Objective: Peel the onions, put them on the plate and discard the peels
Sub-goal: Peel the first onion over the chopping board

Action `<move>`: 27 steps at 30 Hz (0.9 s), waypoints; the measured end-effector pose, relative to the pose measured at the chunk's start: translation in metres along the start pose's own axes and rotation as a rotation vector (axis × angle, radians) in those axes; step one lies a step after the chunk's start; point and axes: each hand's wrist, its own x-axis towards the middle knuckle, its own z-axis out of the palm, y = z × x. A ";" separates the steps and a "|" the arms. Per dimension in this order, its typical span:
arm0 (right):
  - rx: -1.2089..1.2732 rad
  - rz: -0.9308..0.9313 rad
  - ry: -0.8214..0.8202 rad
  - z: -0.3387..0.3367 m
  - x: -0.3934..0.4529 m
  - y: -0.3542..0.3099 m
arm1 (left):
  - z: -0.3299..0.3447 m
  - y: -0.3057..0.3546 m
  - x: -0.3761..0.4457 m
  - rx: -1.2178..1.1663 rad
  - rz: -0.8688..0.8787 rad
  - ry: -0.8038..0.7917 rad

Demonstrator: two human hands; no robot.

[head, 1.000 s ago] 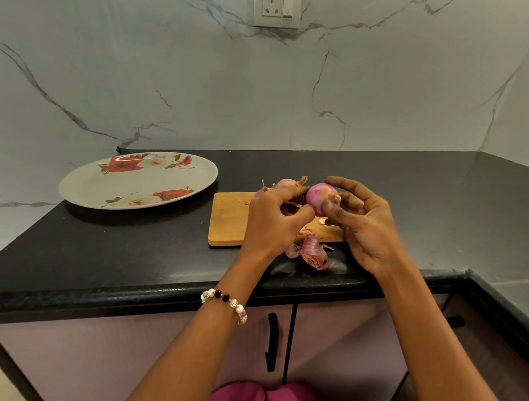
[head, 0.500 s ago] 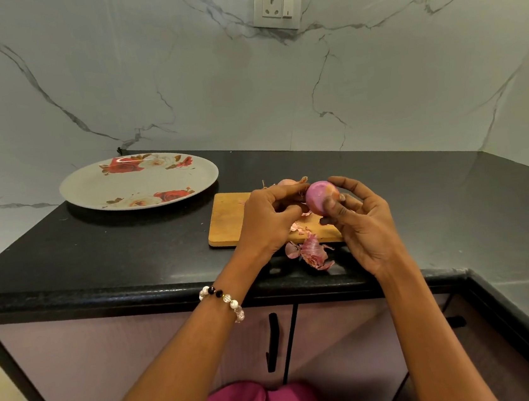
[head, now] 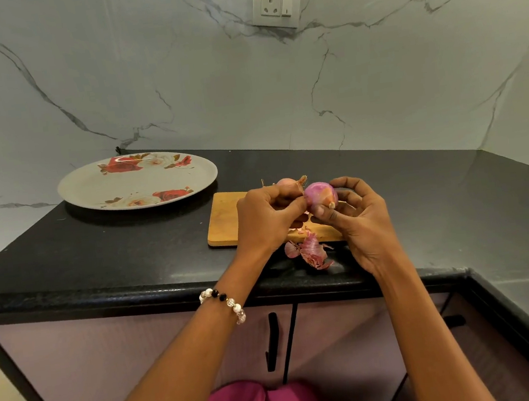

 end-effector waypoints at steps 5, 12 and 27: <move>-0.147 -0.061 -0.010 0.002 -0.001 0.000 | 0.000 -0.003 0.001 0.093 0.017 0.028; -0.239 -0.138 -0.028 0.004 0.000 0.001 | 0.001 -0.008 0.003 0.216 0.060 0.066; 0.230 0.033 0.015 0.005 -0.003 -0.007 | 0.003 -0.017 0.012 0.225 -0.034 0.075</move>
